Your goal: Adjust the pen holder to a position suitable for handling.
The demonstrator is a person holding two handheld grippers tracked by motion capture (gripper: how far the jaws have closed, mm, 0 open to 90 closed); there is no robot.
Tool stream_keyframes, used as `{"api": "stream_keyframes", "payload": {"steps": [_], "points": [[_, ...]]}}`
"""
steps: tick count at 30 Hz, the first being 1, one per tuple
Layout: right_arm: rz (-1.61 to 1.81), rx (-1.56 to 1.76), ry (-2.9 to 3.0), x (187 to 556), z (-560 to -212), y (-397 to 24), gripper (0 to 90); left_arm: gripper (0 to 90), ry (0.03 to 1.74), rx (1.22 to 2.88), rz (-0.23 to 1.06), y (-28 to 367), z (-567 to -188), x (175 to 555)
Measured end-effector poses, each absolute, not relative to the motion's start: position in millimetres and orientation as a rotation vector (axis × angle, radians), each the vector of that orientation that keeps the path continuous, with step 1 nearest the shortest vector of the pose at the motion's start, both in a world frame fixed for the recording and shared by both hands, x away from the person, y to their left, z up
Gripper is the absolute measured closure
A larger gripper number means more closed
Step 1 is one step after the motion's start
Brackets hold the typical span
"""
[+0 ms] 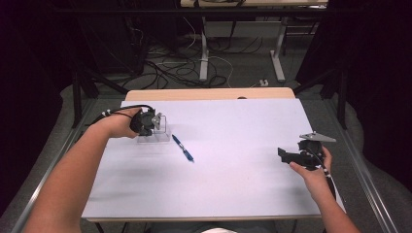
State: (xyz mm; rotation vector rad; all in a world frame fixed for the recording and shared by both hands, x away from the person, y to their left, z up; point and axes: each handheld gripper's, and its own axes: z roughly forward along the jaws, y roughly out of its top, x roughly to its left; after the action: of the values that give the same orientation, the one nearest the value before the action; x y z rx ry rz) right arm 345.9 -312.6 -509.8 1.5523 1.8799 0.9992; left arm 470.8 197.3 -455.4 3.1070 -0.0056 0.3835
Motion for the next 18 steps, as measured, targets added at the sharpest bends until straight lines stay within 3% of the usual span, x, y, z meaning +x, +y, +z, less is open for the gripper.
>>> {"api": "stream_keyframes", "payload": {"steps": [18], "points": [[1.001,1.571,1.877,346.1,-510.5,-312.7,5.1,88.8,0.142,3.1,0.358,184.5,-418.2,458.4]]}}
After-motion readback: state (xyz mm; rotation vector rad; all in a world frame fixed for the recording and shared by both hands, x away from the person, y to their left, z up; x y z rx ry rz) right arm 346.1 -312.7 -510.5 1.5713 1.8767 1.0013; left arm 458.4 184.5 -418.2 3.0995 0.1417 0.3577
